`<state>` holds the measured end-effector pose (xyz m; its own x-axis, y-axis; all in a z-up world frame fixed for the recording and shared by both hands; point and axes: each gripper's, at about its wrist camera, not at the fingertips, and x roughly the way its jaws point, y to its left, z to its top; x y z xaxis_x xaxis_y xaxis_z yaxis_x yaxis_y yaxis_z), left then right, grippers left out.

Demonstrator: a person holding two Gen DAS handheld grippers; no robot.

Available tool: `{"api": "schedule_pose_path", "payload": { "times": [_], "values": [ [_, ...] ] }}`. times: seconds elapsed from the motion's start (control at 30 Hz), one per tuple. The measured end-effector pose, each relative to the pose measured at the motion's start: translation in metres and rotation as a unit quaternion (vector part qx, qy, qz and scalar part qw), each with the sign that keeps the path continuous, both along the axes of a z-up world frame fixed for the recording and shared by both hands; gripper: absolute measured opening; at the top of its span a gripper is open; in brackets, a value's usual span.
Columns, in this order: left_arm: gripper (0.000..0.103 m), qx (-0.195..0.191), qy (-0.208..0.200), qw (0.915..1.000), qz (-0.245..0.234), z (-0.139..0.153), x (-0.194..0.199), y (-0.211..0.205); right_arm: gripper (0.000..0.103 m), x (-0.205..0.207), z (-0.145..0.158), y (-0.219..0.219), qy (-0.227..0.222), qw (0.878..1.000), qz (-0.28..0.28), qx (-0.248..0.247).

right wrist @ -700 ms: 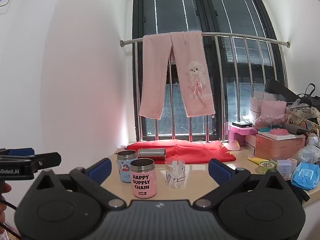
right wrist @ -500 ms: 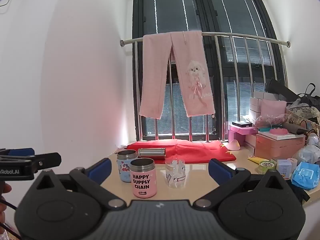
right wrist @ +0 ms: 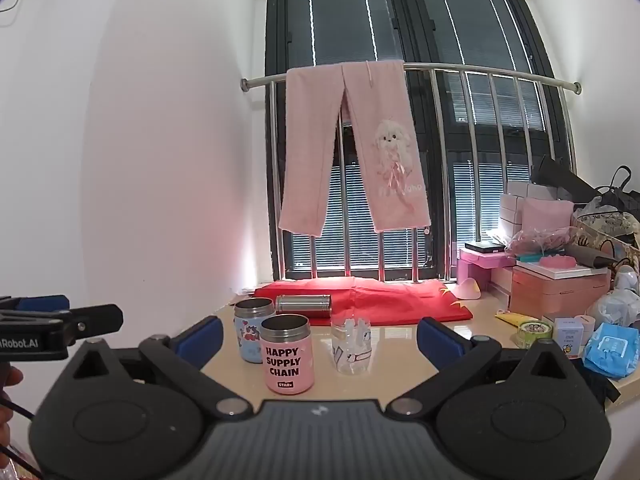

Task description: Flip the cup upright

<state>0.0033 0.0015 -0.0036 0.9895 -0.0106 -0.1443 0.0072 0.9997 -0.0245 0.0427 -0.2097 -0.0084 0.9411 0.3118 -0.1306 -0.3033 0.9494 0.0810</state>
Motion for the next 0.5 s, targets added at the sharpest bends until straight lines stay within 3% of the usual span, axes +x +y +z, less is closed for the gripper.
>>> {"api": "schedule_pose_path", "payload": {
  "times": [0.5],
  "values": [
    [0.103,0.001,0.002,1.0000,-0.001,-0.0002,-0.0013,-0.0008,0.103,0.0005,-0.0010,0.0002,0.001,1.000,0.000,0.000]
  ]
}}
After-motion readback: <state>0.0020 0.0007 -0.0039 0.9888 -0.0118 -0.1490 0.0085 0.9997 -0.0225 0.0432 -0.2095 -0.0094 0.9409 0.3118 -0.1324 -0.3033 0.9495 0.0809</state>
